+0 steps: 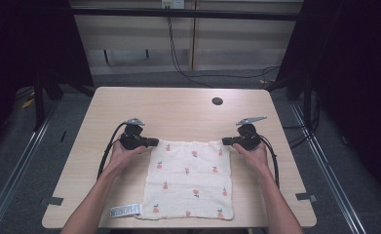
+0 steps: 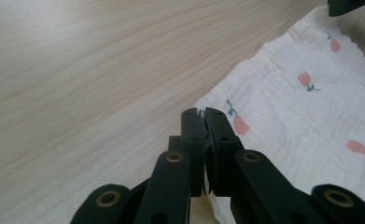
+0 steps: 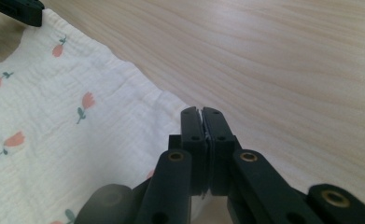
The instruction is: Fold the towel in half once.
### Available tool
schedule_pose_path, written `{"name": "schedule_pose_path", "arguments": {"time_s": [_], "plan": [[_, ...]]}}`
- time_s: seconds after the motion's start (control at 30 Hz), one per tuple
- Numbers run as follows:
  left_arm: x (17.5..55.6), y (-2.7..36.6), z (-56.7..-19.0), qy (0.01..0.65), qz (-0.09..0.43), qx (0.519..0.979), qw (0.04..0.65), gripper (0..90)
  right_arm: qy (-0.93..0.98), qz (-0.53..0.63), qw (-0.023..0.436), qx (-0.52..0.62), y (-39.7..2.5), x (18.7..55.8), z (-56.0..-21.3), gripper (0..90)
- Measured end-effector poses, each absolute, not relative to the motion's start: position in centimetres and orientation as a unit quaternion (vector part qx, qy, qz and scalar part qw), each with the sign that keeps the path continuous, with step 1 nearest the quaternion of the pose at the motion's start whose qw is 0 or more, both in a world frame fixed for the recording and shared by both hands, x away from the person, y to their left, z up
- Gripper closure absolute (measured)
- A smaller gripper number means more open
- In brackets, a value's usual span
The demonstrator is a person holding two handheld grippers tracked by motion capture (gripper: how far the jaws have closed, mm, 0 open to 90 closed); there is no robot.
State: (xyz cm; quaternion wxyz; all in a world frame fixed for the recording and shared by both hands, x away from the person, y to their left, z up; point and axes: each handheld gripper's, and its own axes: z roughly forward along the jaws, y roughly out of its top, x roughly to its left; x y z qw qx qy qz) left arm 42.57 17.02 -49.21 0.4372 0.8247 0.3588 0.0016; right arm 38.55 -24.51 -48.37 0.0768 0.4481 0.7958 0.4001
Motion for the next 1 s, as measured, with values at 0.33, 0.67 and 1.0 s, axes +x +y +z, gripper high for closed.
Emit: {"name": "schedule_pose_path", "arguments": {"time_s": [0.33,0.67,1.0], "plan": [[41.7,17.4,-47.2,0.336,0.008,0.825,0.454,87.2,0.788,0.423,0.081,0.44,-24.9,38.2,-46.5,88.7],[40.8,17.3,-44.4,0.32,0.036,0.816,0.48,87.3,0.781,0.446,0.081,0.431,-24.9,37.6,-44.7,88.8],[39.6,18.1,-44.7,0.314,0.033,0.816,0.485,87.3,0.782,0.455,0.077,0.418,-25.2,36.2,-43.9,88.8]]}}
